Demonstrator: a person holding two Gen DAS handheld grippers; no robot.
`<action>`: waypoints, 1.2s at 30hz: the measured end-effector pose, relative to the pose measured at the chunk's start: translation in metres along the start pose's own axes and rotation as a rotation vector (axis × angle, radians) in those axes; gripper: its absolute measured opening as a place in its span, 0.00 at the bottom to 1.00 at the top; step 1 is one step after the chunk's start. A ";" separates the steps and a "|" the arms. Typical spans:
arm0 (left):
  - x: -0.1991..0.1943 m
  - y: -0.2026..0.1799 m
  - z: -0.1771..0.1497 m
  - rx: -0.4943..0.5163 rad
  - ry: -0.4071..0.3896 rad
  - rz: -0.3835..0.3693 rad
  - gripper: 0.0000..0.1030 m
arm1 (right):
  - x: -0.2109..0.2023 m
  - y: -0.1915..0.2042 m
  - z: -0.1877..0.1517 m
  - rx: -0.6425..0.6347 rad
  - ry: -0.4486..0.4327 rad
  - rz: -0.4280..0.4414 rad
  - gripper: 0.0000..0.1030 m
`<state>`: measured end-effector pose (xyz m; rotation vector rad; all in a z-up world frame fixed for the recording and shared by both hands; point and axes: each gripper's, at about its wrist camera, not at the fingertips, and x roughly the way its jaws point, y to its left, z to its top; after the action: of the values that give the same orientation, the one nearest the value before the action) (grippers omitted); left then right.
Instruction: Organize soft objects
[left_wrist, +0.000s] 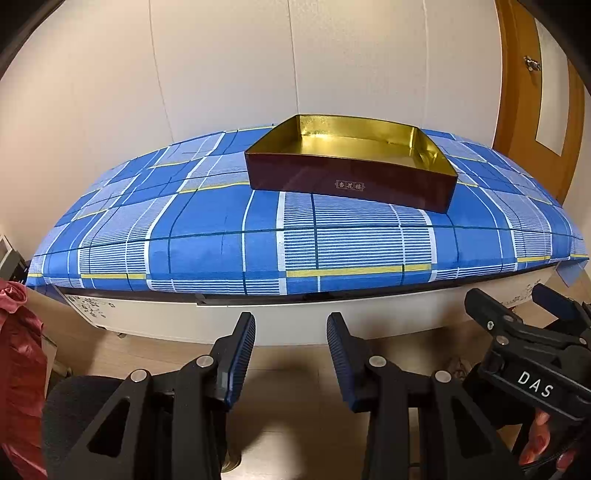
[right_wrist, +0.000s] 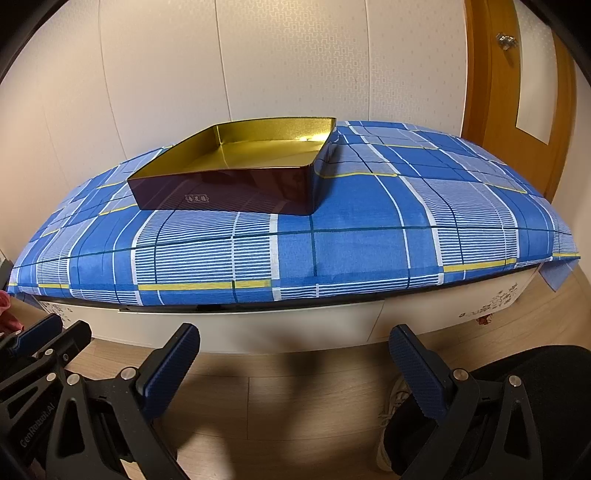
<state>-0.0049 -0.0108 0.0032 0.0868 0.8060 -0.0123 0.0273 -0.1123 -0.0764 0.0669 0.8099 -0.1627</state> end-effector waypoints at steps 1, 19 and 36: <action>0.000 0.000 0.000 0.000 0.001 -0.002 0.39 | 0.000 0.000 0.000 0.000 0.000 0.001 1.00; 0.001 -0.001 0.000 0.006 0.015 -0.005 0.39 | 0.001 0.002 -0.001 -0.005 0.004 0.010 1.00; 0.009 0.007 -0.002 -0.004 0.073 -0.029 0.39 | 0.010 0.005 -0.003 -0.021 0.044 0.033 1.00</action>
<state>0.0003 -0.0032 -0.0042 0.0720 0.8805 -0.0351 0.0328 -0.1084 -0.0853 0.0641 0.8538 -0.1217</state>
